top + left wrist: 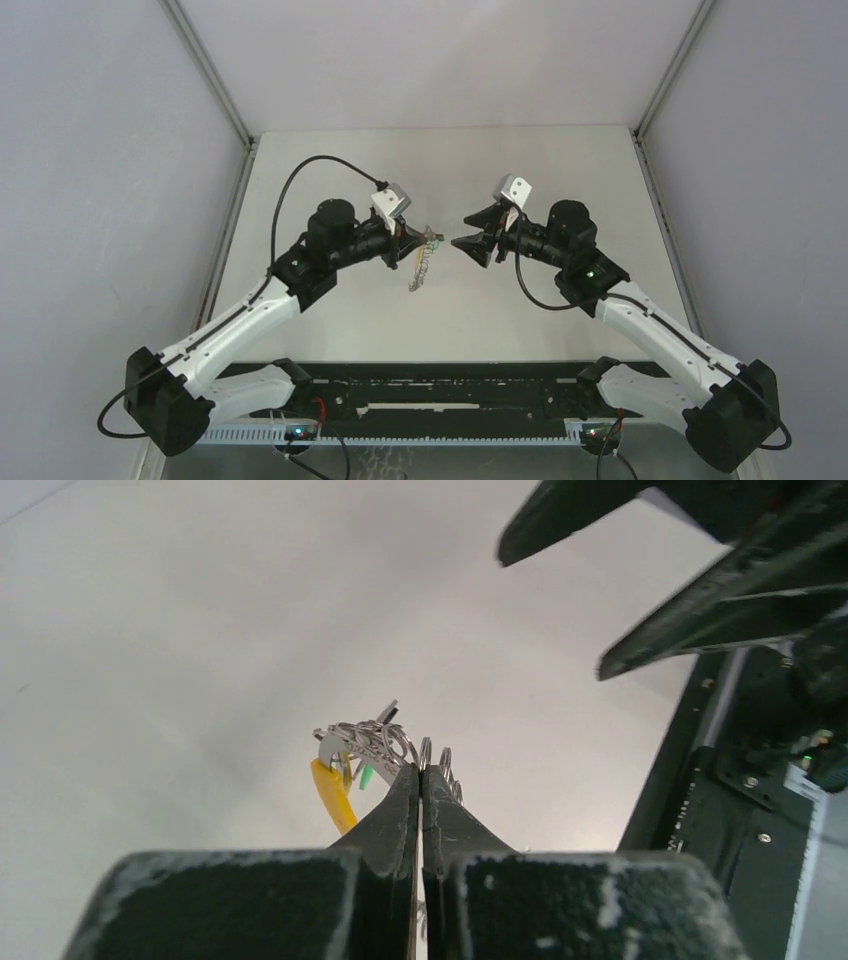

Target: Put the keys on the keyring

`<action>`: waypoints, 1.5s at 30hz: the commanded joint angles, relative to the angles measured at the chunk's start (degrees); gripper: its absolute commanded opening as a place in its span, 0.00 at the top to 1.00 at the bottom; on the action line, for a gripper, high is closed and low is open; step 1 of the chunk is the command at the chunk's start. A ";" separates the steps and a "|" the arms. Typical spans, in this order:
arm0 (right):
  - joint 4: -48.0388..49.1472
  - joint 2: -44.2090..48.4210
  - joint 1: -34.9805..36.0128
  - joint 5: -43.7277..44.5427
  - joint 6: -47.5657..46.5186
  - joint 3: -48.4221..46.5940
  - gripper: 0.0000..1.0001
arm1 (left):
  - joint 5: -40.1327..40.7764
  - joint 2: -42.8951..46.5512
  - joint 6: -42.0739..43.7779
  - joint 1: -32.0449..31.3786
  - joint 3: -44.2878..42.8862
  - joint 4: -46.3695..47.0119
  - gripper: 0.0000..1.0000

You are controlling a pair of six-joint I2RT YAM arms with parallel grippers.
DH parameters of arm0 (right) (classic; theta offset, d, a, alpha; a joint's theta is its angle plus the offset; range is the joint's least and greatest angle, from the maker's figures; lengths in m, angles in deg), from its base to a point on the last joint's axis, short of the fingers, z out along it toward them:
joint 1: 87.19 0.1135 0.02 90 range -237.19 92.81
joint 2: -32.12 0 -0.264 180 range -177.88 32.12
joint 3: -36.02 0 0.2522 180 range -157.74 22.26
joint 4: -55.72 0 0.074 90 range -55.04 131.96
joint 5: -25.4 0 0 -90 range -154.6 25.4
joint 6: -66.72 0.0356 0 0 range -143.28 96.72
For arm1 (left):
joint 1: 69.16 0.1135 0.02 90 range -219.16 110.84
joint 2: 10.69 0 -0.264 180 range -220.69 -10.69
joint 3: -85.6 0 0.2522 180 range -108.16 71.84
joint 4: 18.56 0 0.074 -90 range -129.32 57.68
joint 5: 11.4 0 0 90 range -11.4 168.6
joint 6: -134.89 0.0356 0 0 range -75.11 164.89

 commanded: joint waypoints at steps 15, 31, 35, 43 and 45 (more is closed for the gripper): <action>13.96 -11.30 16.66 23.23 9.12 5.01 0.34 | 29.23 -3.94 -6.08 -7.78 -16.78 -27.01 1.00; 18.04 -16.78 15.33 16.01 2.13 5.94 0.49 | 19.79 -6.01 -9.11 -7.79 -20.74 -34.11 1.00; 16.80 -17.11 14.66 14.89 0.14 5.89 0.62 | 18.86 -6.58 -9.20 -7.79 -21.31 -35.84 1.00; 12.91 -14.83 14.35 16.22 -4.72 5.90 0.94 | 17.25 -9.10 -8.31 -7.79 -23.53 -40.92 1.00; 12.45 -14.17 14.75 17.15 -5.83 5.92 0.96 | 16.86 -9.59 -8.30 -7.79 -23.74 -41.58 1.00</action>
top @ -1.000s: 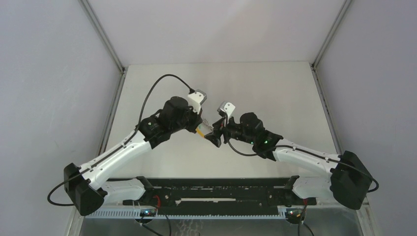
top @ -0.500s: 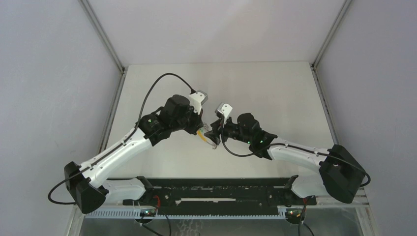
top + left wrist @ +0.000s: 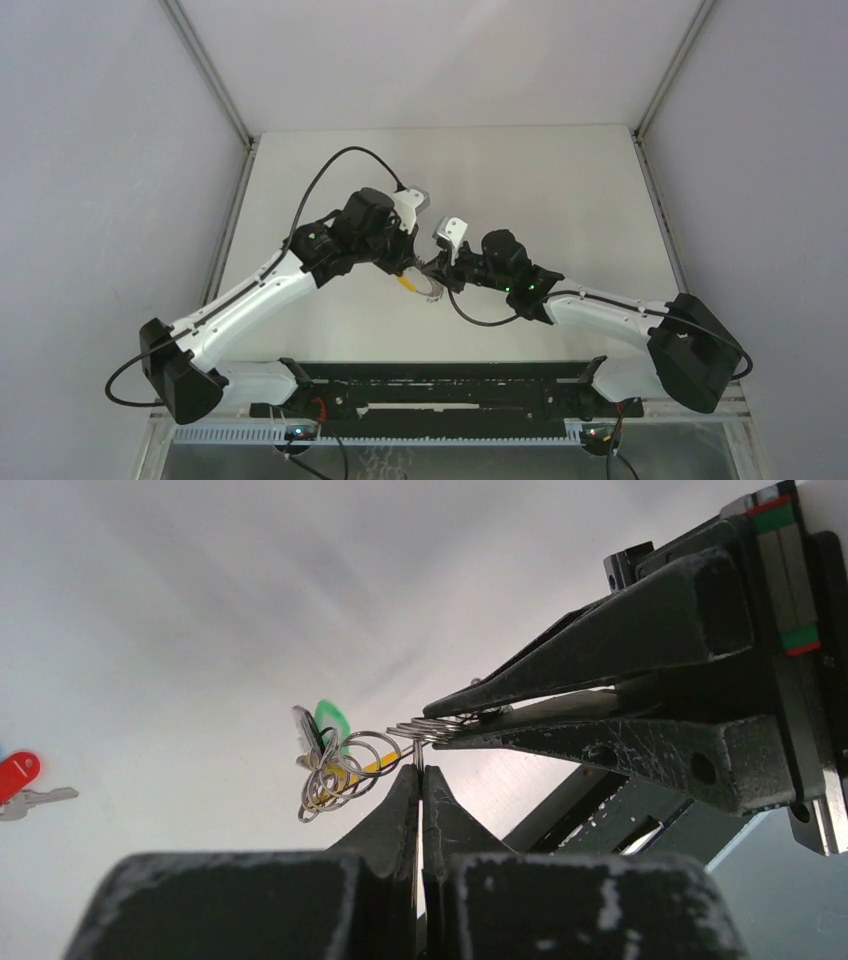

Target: Put the keys on the keyring

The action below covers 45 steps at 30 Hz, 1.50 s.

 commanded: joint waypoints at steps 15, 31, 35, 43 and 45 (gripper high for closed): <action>-5.01 6.01 -1.74 3.22 -8.39 -0.19 0.75 | -4.50 -1.40 2.24 -0.31 -5.81 -6.90 1.00; -5.24 8.50 -7.47 -22.99 -7.62 -2.72 0.52 | -6.95 -3.77 7.90 -0.31 -9.55 -8.59 1.00; -5.18 7.55 -7.69 -26.76 -8.43 -3.18 0.45 | -7.83 -3.33 9.93 -0.31 -9.37 -9.30 1.00; -7.15 4.94 -7.54 -31.21 -10.94 -6.21 0.42 | -9.27 -3.66 12.92 -0.40 -10.32 -10.13 1.00; -7.69 3.67 -7.43 -31.74 -11.27 -7.23 0.43 | -9.41 -3.70 13.19 -0.41 -10.65 -10.13 1.00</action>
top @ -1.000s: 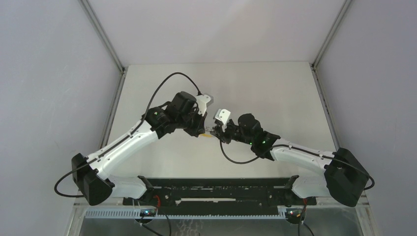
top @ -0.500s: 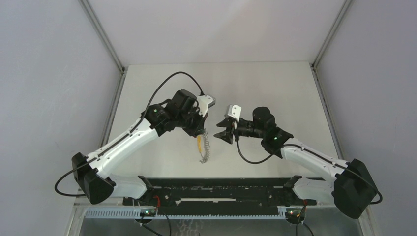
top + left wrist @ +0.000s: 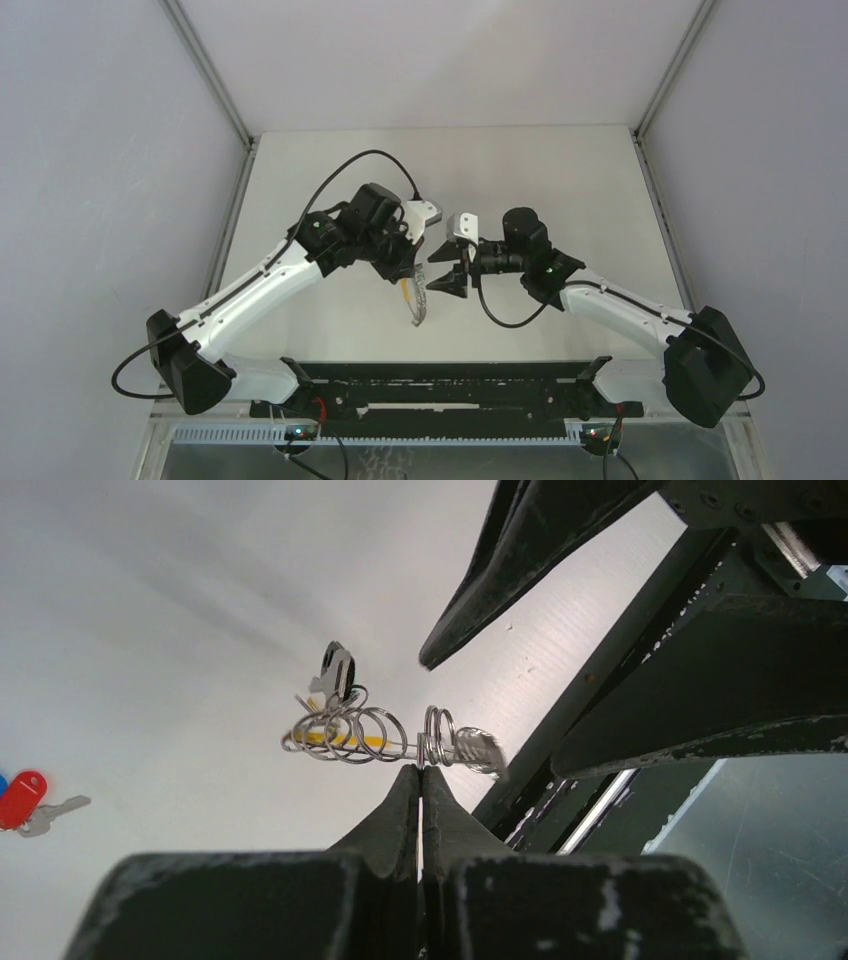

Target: Put the keys on the keyring

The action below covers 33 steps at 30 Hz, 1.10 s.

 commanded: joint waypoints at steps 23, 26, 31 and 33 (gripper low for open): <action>-10.25 -4.77 1.60 -9.41 -8.43 -8.85 0.56 | -1.14 1.49 5.29 -0.82 -5.22 0.36 1.00; -12.84 -4.31 1.63 -9.54 -9.80 -8.85 0.60 | -0.92 1.62 5.37 -0.82 -5.42 0.51 1.00; -17.01 -2.76 1.37 -11.42 -12.58 -8.74 0.63 | -1.42 2.82 6.42 -0.82 -5.09 0.99 1.00; -15.74 -1.55 1.28 -9.97 -12.49 -8.01 0.61 | -2.01 3.35 7.15 -0.82 -4.73 1.19 1.00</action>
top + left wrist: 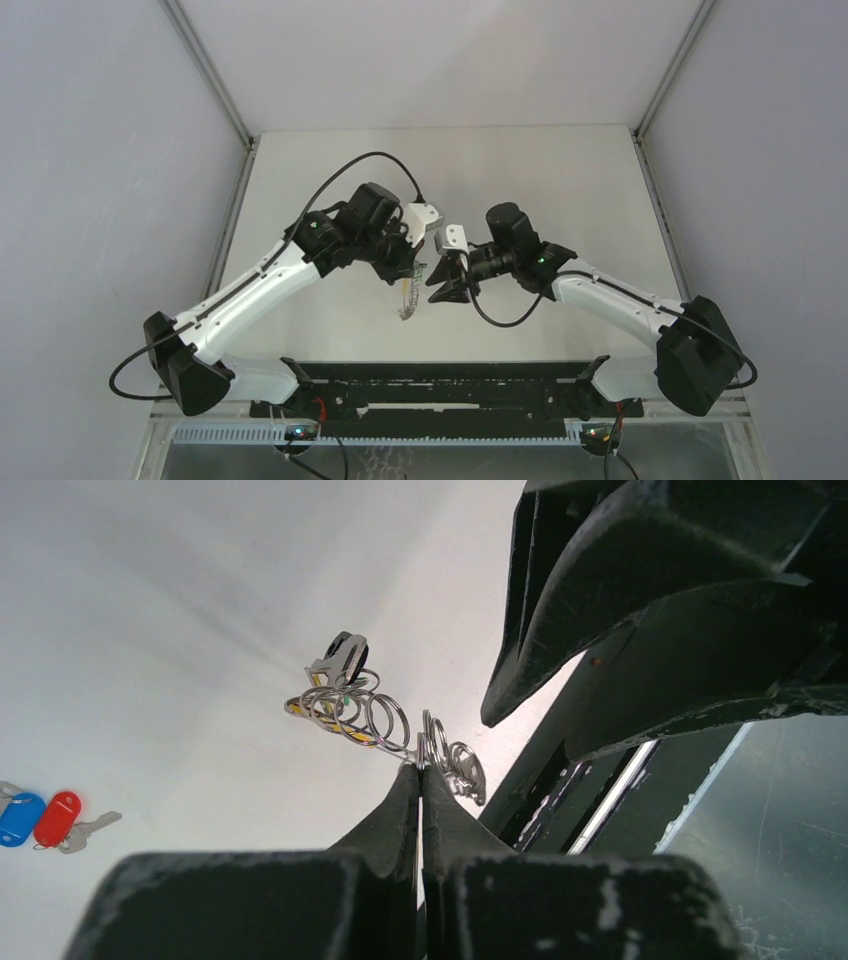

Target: Put the keys on the keyring

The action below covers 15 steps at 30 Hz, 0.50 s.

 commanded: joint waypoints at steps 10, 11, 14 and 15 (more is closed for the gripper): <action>12.06 4.83 -0.35 4.16 1.11 2.19 0.50 | -3.82 4.50 5.22 -0.90 -3.46 2.04 1.00; 12.82 4.47 -0.26 3.97 1.25 2.21 0.50 | -3.91 4.49 5.37 -0.98 -3.50 2.01 1.00; 14.21 3.39 -0.03 3.54 1.67 2.19 0.50 | -4.26 4.60 5.64 -1.16 -3.71 1.92 1.00; 14.55 3.13 0.03 3.41 1.93 2.19 0.50 | -4.21 4.74 5.62 -1.17 -3.78 1.88 1.00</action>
